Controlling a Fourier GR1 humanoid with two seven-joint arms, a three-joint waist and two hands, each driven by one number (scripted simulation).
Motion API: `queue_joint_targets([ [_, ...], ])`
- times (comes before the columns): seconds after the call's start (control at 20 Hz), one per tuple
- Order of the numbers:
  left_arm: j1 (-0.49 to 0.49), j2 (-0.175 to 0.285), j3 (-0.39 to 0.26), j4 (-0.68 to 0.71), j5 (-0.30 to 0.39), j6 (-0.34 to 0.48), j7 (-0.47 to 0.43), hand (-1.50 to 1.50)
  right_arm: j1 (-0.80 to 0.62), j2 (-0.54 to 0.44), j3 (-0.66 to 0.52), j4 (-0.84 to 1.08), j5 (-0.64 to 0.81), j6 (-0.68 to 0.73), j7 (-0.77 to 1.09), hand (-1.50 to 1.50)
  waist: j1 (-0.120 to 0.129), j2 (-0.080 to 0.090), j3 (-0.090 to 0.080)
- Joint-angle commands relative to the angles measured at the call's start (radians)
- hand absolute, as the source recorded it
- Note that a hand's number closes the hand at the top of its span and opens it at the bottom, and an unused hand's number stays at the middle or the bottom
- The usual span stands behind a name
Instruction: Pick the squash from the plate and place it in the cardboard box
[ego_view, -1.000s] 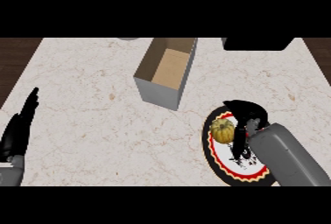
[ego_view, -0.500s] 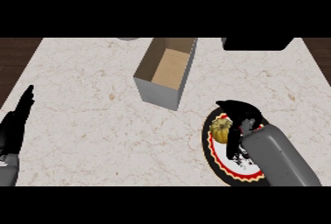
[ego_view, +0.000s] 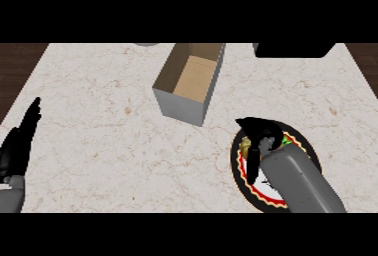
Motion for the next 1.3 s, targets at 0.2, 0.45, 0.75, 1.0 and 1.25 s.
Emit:
queue_joint_targets([
  [0.2, -0.01, -0.043, -0.001, 0.013, -0.048, 0.023, 0.001, 0.0, 0.013, 0.047, 0.001, 0.118, 0.094, -0.004, 0.048, -1.5, -0.001, 0.001, 0.0],
  [0.45, 0.044, -0.045, -0.003, -0.068, -0.044, -0.004, 0.022, 0.0, -0.006, 0.019, 0.081, 0.188, 0.243, -0.162, -0.11, 1.5, 0.012, 0.002, 0.001],
  [0.75, 0.001, -0.037, 0.029, 0.016, -0.046, -0.028, -0.028, 0.0, -0.004, -0.042, 0.086, 0.217, 0.355, -0.263, -0.217, 1.5, 0.001, 0.001, 0.0],
  [1.0, -0.025, -0.016, 0.03, -0.01, -0.028, -0.054, -0.002, 0.0, -0.089, -0.229, 0.038, 0.209, 0.261, -0.37, -0.717, 1.5, 0.031, 0.014, 0.006],
  [1.25, -0.039, -0.051, 0.0, -0.018, -0.052, -0.027, 0.004, 0.0, -0.199, -0.372, -0.088, 0.262, 0.177, -0.455, -1.06, 1.5, 0.052, 0.029, 0.009],
])
